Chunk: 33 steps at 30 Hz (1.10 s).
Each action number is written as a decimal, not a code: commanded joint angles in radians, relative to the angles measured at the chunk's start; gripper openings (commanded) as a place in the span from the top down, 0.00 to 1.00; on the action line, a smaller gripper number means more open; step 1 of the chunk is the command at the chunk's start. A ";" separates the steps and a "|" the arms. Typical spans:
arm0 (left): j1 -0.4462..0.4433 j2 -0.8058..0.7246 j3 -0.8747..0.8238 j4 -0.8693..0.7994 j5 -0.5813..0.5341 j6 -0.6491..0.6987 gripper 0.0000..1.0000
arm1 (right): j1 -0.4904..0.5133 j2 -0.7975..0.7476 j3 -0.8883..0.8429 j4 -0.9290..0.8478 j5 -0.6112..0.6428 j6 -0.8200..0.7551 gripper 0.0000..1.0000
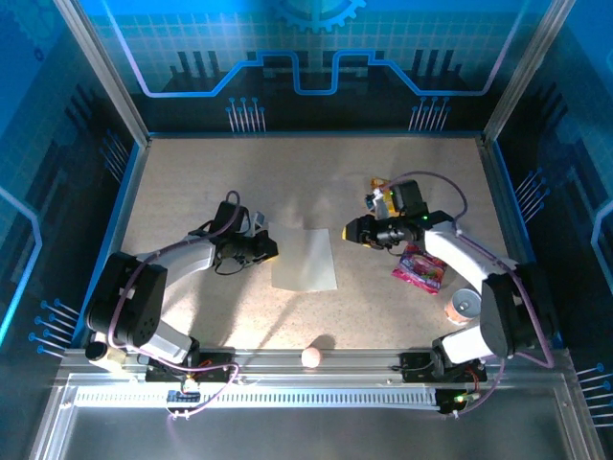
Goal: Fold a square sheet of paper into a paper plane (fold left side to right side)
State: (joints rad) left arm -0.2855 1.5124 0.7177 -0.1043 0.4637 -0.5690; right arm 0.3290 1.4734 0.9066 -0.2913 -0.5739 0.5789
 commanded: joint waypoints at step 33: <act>-0.010 -0.026 0.035 -0.048 0.011 0.002 0.87 | 0.140 0.512 0.146 0.059 0.084 -0.009 1.00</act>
State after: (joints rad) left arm -0.2905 1.5135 0.7345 -0.1310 0.4427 -0.5682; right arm 0.4503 1.9480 1.0454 -0.1505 -0.5526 0.6018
